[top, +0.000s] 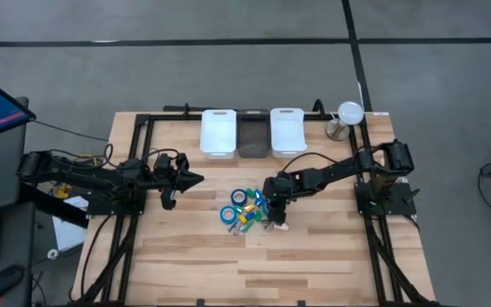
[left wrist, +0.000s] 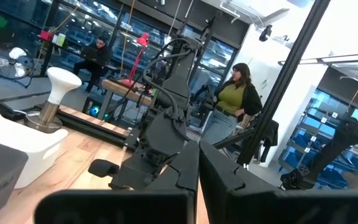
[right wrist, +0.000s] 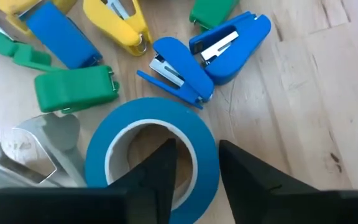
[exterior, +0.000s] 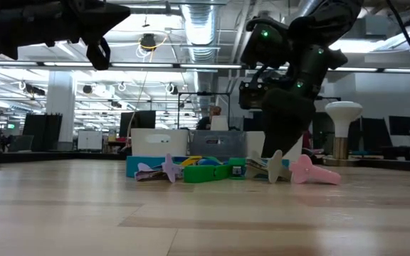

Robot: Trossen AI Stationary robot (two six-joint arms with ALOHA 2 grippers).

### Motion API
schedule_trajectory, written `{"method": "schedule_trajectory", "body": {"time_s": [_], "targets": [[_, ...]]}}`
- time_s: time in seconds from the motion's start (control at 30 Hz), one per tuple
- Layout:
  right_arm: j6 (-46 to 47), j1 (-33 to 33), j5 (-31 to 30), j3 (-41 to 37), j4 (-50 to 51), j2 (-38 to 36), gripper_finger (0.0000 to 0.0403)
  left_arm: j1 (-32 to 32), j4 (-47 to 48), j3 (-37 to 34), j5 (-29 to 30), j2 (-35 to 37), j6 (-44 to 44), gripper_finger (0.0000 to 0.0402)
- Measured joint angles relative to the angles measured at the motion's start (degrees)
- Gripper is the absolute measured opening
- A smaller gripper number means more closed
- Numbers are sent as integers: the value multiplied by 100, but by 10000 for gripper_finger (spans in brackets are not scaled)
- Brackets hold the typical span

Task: Pick and place Stapler, Stapler remover, tape
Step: Put the blue tape into the right white bin

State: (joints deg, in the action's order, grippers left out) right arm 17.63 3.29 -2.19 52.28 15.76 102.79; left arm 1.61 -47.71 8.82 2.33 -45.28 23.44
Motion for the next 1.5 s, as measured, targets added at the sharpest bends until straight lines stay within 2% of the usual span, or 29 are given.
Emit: {"method": "schedule_trajectory", "body": {"time_s": [0.33,0.47,0.63,0.83,1.0,1.2,1.5], "targets": [[-24,0,-65,-45,415,-686,33,0,1,0,0,0,0,4],[-24,0,-80,-45,469,-937,33,0,1,0,-2,0,0,4],[-81,-42,-150,-38,551,-1302,54,-1,1,0,-2,0,0,4],[-449,-297,-711,-32,557,-1804,34,-1,1,0,-2,0,-1,4],[-771,-818,-1085,-27,499,-2240,37,0,1,0,-2,0,0,4],[-1318,-1694,-1905,-25,176,-2597,52,-2,1,0,-2,0,0,4],[-1819,-3215,-1880,-21,-488,-2393,42,0,-6,0,-2,0,0,4]]}}
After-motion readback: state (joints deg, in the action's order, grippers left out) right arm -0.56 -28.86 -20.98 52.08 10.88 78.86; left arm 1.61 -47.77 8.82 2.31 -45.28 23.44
